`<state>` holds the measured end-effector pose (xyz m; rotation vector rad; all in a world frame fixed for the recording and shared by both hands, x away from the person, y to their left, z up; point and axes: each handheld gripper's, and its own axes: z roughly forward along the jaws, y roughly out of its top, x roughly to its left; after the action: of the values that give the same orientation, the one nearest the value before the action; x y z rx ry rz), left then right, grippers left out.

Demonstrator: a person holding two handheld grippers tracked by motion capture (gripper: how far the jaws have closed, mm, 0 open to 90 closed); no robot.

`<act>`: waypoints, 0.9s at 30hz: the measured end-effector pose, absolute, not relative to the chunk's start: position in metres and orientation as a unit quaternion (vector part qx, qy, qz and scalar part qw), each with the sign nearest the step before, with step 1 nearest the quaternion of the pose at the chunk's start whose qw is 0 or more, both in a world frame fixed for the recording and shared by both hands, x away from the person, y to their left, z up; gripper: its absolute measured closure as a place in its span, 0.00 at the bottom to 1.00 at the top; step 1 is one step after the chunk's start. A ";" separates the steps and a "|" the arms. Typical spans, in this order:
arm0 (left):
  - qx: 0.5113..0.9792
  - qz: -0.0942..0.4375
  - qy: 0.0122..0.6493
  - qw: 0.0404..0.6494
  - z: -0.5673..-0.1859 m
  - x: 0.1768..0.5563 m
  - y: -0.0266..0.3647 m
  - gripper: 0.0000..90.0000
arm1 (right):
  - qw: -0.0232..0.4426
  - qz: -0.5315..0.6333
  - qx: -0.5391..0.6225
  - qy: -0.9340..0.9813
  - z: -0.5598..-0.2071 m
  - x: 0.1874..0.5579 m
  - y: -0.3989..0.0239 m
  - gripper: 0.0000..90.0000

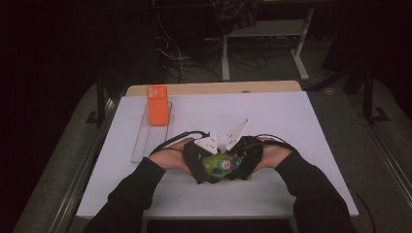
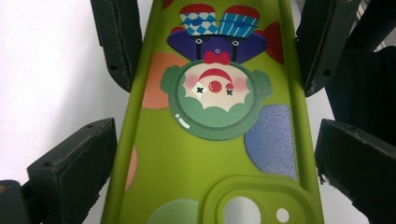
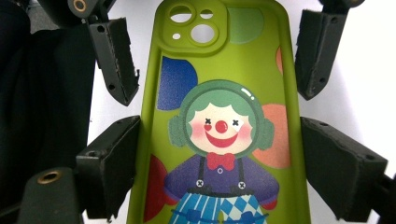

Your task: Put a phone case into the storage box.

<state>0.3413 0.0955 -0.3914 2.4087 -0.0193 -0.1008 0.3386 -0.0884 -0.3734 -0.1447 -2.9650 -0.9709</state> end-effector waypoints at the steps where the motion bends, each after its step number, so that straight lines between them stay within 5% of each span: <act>1: 0.933 -0.039 -0.008 0.357 -0.392 0.341 0.095 0.00 | 0.008 -0.311 -0.048 -0.949 -0.373 0.338 -0.088 0.17; 11: 0.935 -0.034 -0.008 0.354 -0.390 0.343 0.096 0.13 | 0.006 -0.312 -0.041 -0.949 -0.371 0.338 -0.089 0.17; 22: 0.933 -0.060 0.003 0.355 -0.389 0.345 0.096 0.17 | 0.013 -0.319 -0.041 -0.947 -0.371 0.337 -0.091 0.16; 27: 0.931 -0.060 0.010 0.361 -0.388 0.347 0.098 0.17 | 0.023 -0.340 -0.059 -0.938 -0.365 0.338 -0.097 0.06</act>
<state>0.3471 0.0984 -0.3875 2.3987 0.0264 -0.1555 0.3381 -0.0968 -0.3654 -0.1831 -2.9043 -1.0530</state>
